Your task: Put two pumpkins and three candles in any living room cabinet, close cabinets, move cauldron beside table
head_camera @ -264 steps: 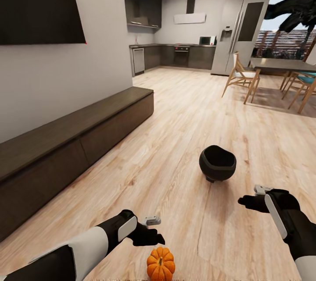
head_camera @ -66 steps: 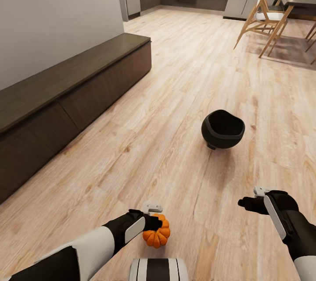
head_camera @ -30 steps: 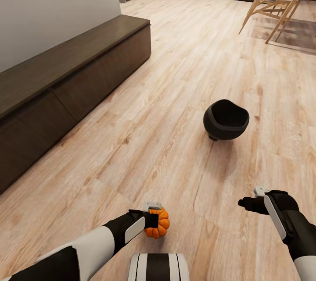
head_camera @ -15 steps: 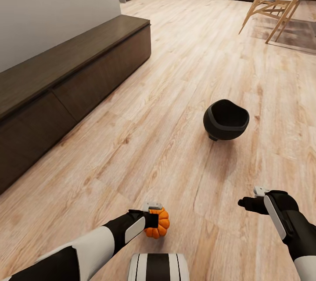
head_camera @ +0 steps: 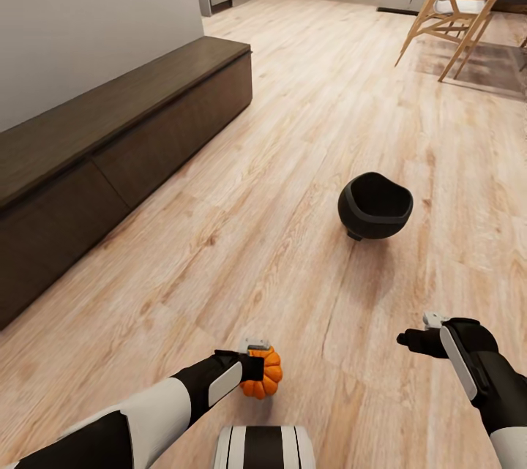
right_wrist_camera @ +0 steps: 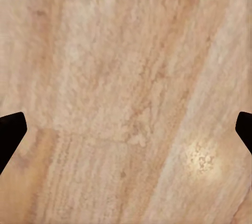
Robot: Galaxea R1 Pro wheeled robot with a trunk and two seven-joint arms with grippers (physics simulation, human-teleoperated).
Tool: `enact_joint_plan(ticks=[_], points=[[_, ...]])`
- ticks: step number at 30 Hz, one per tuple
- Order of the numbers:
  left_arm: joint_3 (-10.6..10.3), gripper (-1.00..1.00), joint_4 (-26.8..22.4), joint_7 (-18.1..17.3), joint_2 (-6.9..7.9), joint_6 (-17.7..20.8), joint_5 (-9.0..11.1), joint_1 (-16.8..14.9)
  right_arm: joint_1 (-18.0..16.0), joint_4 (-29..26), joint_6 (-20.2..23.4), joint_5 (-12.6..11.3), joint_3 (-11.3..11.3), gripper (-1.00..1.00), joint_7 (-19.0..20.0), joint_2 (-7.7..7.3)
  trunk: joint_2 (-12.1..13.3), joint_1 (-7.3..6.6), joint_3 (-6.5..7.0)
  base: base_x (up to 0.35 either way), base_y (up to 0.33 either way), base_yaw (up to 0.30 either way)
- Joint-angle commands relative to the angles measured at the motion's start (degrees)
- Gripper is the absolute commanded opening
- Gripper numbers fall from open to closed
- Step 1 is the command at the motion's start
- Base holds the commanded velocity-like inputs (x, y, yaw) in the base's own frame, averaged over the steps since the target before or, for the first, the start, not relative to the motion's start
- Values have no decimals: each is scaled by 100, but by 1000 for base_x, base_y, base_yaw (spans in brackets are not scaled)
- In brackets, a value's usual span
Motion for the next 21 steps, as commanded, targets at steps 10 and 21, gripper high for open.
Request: enact_joint_plan(ticks=[10, 21], points=[[68, -100, -578, 923, 25, 316, 109, -8, -1, 628, -43, 28, 8, 100, -63, 43, 12, -26, 218, 0, 0, 0], [900, -100, -813, 1194, 492, 690, 117, -8, -1, 849, -399, 17, 26, 100, -90, 62, 27, -55, 462, 0, 0, 0]])
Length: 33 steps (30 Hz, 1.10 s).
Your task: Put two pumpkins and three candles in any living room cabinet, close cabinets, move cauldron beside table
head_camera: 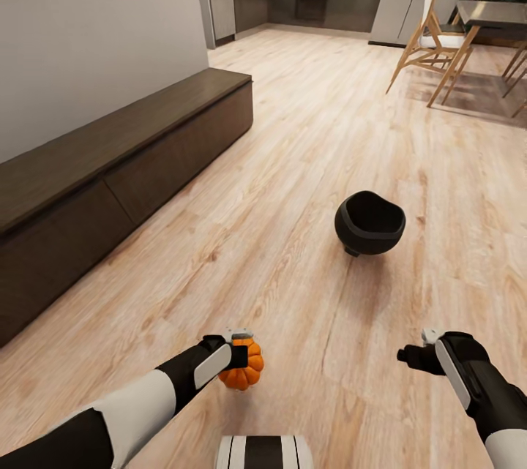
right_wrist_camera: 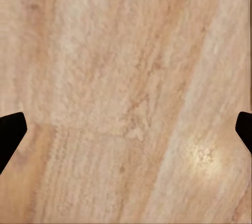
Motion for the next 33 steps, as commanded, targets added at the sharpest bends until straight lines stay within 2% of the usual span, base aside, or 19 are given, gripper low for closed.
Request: enact_joint_plan(ticks=[1, 4, 10, 21, 26, 33], points=[[-25, -100, -86, 49, 80, 16, 78, -5, -1, 32, -52, -27, 2, 100, -6, -1, 0, -3, 18, 0, 0, 0], [-10, -100, -213, 51, 163, 9, 76, -5, -1, 414, -298, -22, -3, 100, -6, -9, 4, -11, 85, 0, 0, 0], [-9, -100, -214, 55, 177, 73, 39, -5, -1, 690, -440, 19, -2, 100, 0, -18, 12, -27, 218, 0, 0, 0], [-9, -100, -201, 53, 218, 100, 45, -4, -1, 694, -438, 21, -12, 100, 2, -67, 27, -55, 462, 0, 0, 0], [-9, -100, -203, 53, 259, 301, 58, -5, -1, 694, -436, 18, -21, 100, 2, -77, 33, -68, 572, 0, 0, 0], [-9, -100, -197, 53, 269, 360, 67, -5, -1, 693, -436, 16, -22, 100, 6, -68, 43, -86, 727, 0, 0, 0]])
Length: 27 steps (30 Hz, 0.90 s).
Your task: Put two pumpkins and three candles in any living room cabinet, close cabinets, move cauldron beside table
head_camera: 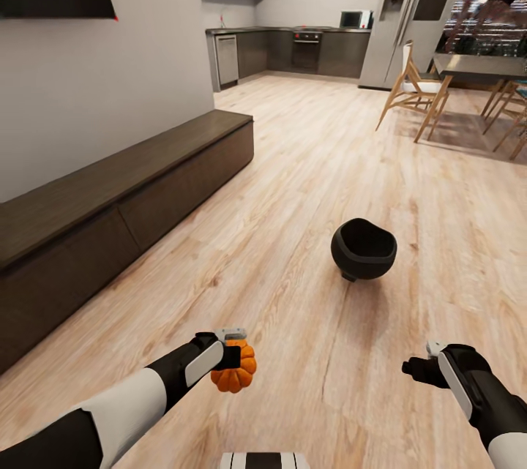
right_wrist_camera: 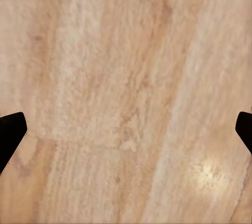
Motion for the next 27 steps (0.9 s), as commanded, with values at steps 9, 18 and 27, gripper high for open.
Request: enact_joint_plan(ticks=[9, 18, 27], points=[[-42, -100, -7, 49, -8, 32, 79, -6, -1, -9, 24, -23, 7, 100, 0, 19, 10, -24, 195, 0, 0, 0], [-38, -100, -10, 49, 27, 42, 80, -6, -1, -5, 16, -17, 35, 100, -19, 44, 22, -47, 395, 0, 0, 0], [-41, -100, -6, 49, 20, 43, 74, -6, -1, -5, 16, -18, 32, 100, -17, 16, 34, -70, 594, 0, 0, 0]])
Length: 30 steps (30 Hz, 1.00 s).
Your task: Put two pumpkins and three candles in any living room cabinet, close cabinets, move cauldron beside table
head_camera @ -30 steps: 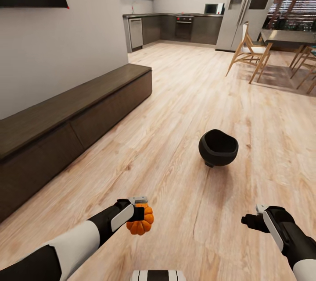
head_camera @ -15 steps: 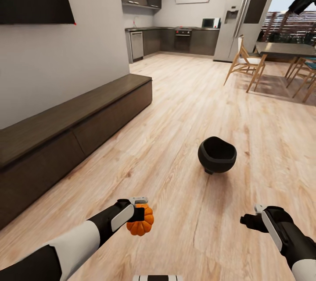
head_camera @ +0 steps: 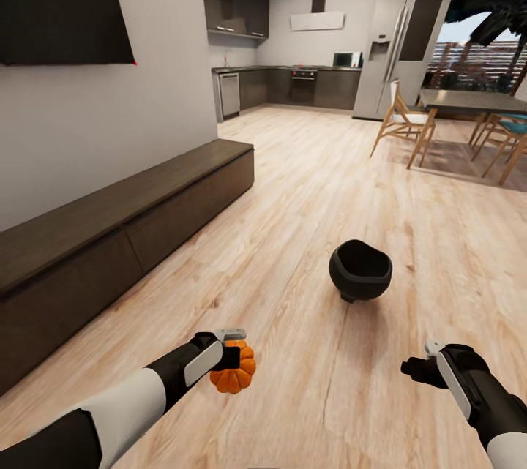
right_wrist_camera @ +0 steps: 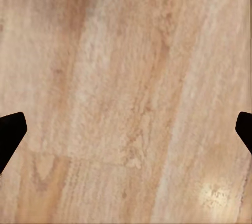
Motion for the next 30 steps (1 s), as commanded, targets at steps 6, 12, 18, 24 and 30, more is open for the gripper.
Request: enact_joint_plan(ticks=[6, 12, 18, 24, 30], points=[[-42, -100, -5, 49, 3, 0, 64, -6, -1, -6, 24, -27, -8, 100, -6, -7, 6, -16, 128, 0, 0, 0], [-42, -100, -5, 53, -2, 0, 63, -5, -1, -6, 21, -27, -27, 100, -6, -18, 14, -32, 261, 0, 0, 0], [-42, -100, -5, 57, -8, 0, 66, -6, -1, -6, 21, -27, -26, 100, -6, -19, 22, -47, 394, 0, 0, 0], [-42, -100, -5, 66, -20, 0, 64, -6, -1, -6, 24, -27, -30, 100, -6, -20, 30, -63, 527, 0, 0, 0], [-42, -100, 3, 70, -23, -2, 64, -6, -1, -6, 24, -27, -33, 100, -6, -27, 38, -78, 660, 0, 0, 0]])
